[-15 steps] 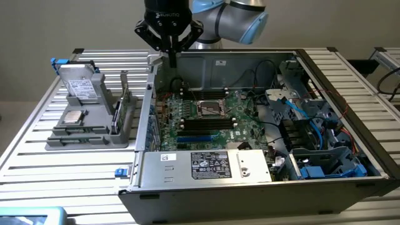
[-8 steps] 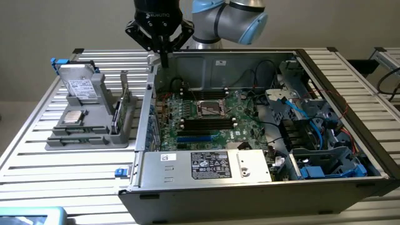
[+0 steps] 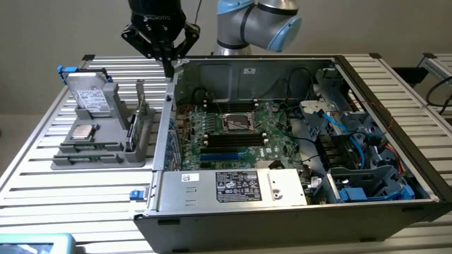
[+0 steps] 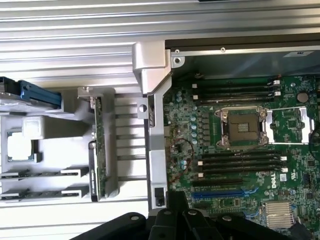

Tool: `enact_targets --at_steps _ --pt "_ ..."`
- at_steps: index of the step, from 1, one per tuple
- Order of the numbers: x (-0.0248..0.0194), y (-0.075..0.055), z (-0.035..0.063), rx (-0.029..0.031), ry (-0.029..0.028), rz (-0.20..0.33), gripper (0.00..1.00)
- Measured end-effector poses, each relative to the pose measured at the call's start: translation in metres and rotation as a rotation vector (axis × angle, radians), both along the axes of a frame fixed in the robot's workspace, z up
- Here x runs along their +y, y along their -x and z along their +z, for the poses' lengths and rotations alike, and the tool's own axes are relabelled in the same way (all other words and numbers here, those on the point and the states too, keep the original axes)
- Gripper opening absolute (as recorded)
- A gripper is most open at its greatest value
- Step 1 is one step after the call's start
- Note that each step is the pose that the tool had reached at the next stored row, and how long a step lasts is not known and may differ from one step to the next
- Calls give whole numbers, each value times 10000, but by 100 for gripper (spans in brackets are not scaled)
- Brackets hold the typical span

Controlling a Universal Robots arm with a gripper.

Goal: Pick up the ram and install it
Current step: 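Reach for the ram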

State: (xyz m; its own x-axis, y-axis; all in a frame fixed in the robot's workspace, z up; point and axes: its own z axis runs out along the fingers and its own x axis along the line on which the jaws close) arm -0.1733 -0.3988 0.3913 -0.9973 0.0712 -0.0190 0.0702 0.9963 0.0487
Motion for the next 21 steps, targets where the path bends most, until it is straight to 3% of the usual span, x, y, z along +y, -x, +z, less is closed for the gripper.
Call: enact_targets --at_steps 21 --pt "-17 935 -54 0 13 0 11"
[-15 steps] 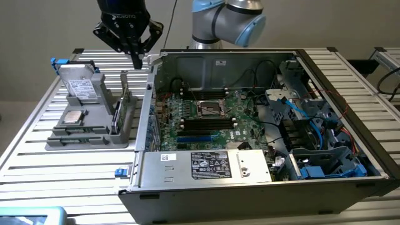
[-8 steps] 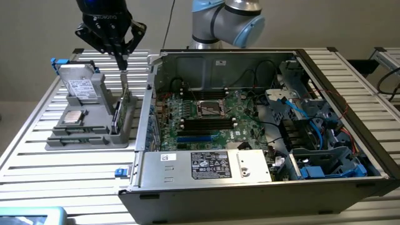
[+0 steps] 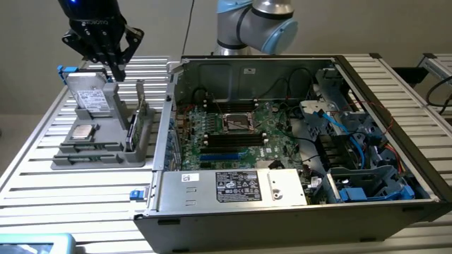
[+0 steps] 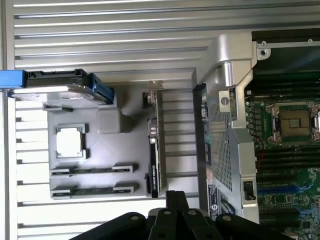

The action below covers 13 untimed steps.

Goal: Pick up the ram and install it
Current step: 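Reach for the ram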

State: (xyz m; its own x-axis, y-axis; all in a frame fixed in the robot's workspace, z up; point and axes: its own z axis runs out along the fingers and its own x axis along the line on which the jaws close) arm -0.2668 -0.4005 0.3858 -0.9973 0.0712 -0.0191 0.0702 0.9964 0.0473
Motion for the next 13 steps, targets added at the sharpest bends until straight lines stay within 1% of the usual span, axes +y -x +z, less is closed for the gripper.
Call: enact_targets --at_steps 4,9,13 --pt "-13 103 -30 0 23 4 11" --pt "-53 208 -80 2 32 5 11" --pt "-76 314 -111 2 63 5 11"
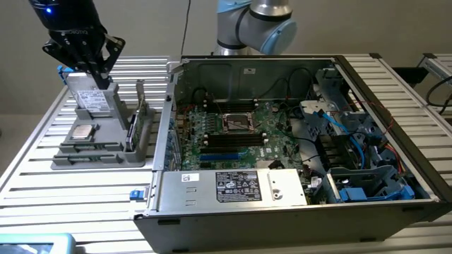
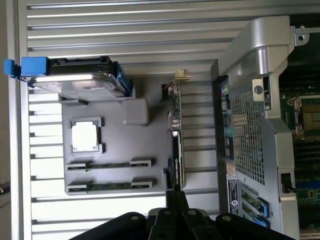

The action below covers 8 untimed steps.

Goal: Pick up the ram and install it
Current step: 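Reach for the ram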

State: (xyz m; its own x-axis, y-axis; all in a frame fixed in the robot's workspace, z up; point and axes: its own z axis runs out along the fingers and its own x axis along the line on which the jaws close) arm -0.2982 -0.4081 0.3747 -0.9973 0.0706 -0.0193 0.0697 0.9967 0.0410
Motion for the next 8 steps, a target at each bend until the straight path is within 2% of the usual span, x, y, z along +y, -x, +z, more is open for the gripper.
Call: enact_targets --at_steps 8 --pt "-15 299 -37 0 161 -1 11"
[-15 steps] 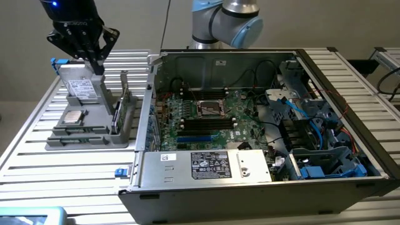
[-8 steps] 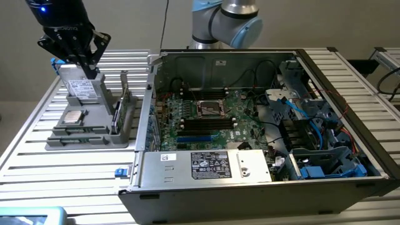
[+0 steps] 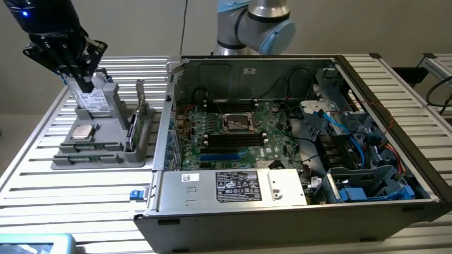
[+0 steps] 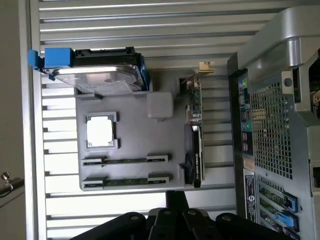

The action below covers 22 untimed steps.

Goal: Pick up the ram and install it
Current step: 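Reach for the ram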

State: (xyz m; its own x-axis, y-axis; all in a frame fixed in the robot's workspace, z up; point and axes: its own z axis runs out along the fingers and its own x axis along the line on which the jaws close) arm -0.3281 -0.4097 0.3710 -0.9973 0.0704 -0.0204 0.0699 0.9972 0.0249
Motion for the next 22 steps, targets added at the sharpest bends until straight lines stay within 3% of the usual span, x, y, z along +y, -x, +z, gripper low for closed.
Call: enact_targets --at_steps 14,22 --pt "-9 524 -57 -1 343 1 11" --pt "-9 610 -129 -1 472 1 11"
